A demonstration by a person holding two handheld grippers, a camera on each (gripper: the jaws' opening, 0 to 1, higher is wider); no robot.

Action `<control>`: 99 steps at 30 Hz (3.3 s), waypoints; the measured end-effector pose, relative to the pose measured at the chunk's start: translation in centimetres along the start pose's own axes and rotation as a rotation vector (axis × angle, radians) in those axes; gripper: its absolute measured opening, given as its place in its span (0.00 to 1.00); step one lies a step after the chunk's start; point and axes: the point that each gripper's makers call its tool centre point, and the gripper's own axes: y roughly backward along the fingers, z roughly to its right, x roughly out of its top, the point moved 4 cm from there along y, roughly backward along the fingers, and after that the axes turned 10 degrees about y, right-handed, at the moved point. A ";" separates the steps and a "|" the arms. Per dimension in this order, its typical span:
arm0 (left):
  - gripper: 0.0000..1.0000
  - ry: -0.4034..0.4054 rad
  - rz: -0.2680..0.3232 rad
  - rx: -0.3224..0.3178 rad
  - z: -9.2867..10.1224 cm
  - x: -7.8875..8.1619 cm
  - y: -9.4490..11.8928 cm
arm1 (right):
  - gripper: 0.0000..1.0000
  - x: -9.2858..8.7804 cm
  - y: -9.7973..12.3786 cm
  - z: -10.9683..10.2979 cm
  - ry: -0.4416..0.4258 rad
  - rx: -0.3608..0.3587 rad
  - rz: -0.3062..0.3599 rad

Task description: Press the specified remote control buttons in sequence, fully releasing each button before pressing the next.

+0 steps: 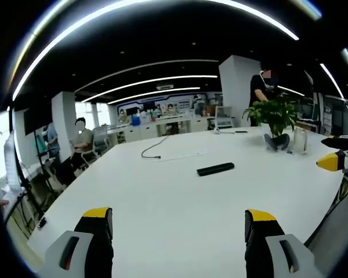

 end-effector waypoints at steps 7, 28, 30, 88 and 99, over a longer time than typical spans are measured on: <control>0.98 0.005 -0.013 -0.009 0.1 -0.1 -0.1 | 0.88 0.0 0.0 -0.1 0.001 0.002 -0.002; 0.95 0.051 -0.043 -0.043 0.1 0.7 -0.4 | 0.86 -0.2 0.0 0.0 -0.014 -0.004 -0.006; 0.95 0.048 -0.053 -0.059 0.4 1.2 -0.7 | 0.86 -0.2 -0.1 0.0 -0.016 -0.001 -0.011; 0.61 -0.517 -0.381 -0.626 8.3 8.7 -25.3 | 0.72 -2.0 -0.9 -0.8 -0.013 0.054 -0.134; 0.58 -0.602 -0.536 -0.697 8.0 6.7 -29.1 | 0.72 -2.3 -1.0 -1.1 -0.008 0.069 -0.156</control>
